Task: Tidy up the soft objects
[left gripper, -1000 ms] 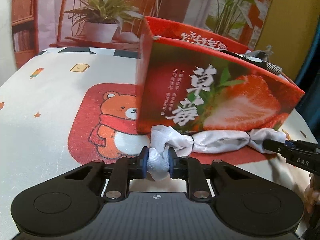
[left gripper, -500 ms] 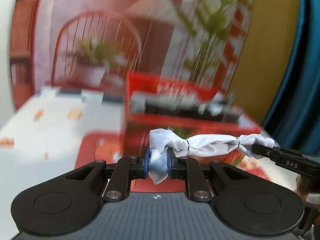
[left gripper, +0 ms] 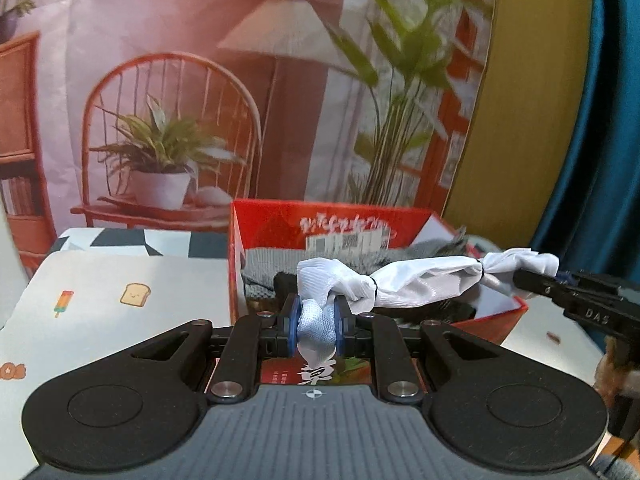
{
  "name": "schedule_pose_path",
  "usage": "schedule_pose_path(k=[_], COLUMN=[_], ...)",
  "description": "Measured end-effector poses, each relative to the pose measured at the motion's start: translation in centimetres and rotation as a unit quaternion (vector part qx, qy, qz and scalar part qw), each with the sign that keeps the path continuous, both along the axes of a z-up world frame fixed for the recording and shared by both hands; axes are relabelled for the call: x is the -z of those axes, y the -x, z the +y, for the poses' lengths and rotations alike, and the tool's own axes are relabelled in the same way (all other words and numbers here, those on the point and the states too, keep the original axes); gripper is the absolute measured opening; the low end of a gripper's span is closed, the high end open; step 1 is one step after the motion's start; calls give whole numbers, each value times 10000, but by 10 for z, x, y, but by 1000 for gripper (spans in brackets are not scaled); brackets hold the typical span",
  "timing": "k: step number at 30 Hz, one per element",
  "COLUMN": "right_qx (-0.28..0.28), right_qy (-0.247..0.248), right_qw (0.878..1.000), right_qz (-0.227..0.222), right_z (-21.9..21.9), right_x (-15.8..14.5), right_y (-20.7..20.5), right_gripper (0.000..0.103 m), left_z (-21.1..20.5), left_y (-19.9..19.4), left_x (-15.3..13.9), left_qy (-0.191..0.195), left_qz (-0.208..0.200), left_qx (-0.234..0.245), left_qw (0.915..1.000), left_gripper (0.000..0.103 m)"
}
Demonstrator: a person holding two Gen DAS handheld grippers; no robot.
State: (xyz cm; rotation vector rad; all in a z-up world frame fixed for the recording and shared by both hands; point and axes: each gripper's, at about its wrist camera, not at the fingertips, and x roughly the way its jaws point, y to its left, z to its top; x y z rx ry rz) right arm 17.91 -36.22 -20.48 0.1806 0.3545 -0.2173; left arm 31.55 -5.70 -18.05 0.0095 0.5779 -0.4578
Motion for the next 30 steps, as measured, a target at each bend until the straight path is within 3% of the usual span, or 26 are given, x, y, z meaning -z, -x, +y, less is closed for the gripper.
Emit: schedule_pose_path(k=[6, 18, 21, 22, 26, 30], right_qx=[-13, 149, 207, 223, 242, 290], right_qy=[-223, -345, -287, -285, -216, -212], right_qw=[9989, 9965, 9961, 9960, 9967, 9975], right_qz=[403, 753, 808, 811, 743, 612], right_z=[-10, -12, -10, -10, -5, -2], right_x=[17, 29, 28, 27, 17, 2], right_y=[-14, -37, -40, -41, -36, -27], right_gripper=[20, 26, 30, 31, 54, 69], left_z=[-4, -17, -20, -20, -13, -7], left_y=[-24, -58, -61, -60, -48, -34], left_x=[15, 26, 28, 26, 11, -8], left_qy=[-126, -303, -431, -473, -420, -327], left_qz=[282, 473, 482, 453, 170, 31], left_qx=[-20, -78, -116, -123, -163, -306], left_qw=[9995, 9984, 9978, 9978, 9988, 9990], left_gripper=[19, 22, 33, 42, 75, 90])
